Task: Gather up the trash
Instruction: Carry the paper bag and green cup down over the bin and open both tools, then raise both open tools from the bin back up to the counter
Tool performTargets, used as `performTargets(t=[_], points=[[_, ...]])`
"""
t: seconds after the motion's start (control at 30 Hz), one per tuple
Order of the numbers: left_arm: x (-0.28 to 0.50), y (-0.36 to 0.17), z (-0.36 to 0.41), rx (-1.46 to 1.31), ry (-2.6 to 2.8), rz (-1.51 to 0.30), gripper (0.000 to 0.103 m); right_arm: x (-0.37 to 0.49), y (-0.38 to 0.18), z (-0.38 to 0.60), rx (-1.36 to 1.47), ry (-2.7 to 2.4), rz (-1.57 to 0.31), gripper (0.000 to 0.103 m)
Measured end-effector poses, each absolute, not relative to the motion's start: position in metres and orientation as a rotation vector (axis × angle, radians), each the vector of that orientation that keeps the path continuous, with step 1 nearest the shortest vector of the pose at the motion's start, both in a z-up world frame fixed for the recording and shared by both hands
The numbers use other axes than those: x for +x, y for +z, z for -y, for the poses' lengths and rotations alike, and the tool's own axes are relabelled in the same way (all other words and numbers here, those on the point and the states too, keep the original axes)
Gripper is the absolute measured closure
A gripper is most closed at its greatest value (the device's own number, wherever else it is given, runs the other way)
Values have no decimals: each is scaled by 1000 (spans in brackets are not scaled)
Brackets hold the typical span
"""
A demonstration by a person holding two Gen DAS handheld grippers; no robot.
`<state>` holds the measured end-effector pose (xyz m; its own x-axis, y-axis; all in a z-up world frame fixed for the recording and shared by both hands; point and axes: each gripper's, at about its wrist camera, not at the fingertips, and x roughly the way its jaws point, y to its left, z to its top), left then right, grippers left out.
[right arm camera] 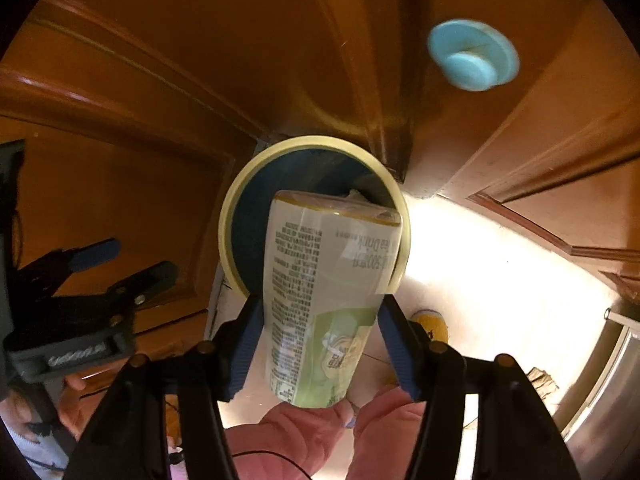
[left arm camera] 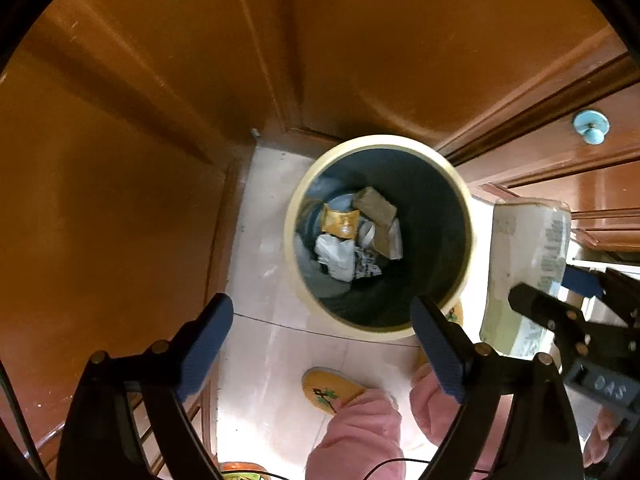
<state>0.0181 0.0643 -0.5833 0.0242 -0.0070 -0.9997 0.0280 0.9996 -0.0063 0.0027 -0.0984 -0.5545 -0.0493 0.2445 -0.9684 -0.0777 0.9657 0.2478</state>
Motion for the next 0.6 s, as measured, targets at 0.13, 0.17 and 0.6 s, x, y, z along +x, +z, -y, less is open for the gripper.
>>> performTargets(t=[0.13, 0.17, 0.6], points=[[12, -581, -74, 17, 1, -1527, 14, 7, -558, 82, 94, 271, -1601, 42], [11, -580, -78, 12, 6, -1523, 14, 8, -557, 77, 84, 272, -1598, 42], [10, -549, -95, 2, 60, -1445, 14, 12, -545, 64, 92, 266, -1565, 25]])
